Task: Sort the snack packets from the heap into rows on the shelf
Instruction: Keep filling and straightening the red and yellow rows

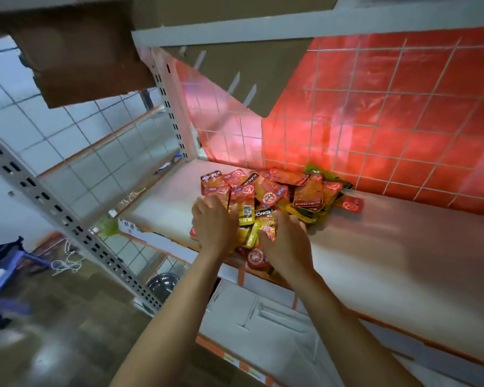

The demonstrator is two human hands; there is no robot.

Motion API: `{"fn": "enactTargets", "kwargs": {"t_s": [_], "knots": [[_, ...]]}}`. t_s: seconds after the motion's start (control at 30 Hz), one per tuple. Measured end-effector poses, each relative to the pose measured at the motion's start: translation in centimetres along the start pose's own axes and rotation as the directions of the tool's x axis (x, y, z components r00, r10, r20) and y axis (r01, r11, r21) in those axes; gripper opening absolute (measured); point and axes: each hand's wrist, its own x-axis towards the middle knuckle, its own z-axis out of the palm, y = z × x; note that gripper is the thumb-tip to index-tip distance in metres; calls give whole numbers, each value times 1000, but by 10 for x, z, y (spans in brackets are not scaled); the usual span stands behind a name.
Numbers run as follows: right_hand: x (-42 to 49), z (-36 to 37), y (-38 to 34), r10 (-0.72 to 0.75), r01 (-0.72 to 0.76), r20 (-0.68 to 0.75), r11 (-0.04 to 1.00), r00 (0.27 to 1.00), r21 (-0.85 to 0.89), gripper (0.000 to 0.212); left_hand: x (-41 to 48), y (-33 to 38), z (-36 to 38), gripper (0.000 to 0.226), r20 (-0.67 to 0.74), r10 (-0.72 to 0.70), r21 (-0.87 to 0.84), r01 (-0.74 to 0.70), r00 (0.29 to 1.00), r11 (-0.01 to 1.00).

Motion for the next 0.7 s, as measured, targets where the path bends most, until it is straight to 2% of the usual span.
{"fn": "enactTargets", "kwargs": {"t_s": [0.13,0.3,0.4,0.5,0.6,0.7], "knots": [[24,12,-23,-40,39,-52,999,998,-20,32,15,-8,2,56,46,-40,4,39,998,999],[53,35,-40,40,-41,-32,998,999,-44,39,18,-14,8,38,24,69,-50,-67,997,996],[61,46,-44,89,-92,-28,991,996,-96,47,14,-18,14,49,17,67,-51,-66,998,997],[64,51,-45,93,-99,-49,986,994,-133,43,11,-20,16,60,-28,56,-107,-58,998,992],[67,48,-44,119,-120,-49,993,992,-3,49,9,-20,12,72,-106,103,-189,-122,989,974],[67,41,-43,152,-140,-72,978,986,156,46,8,-16,7,82,-142,105,-361,-151,984,920]]}}
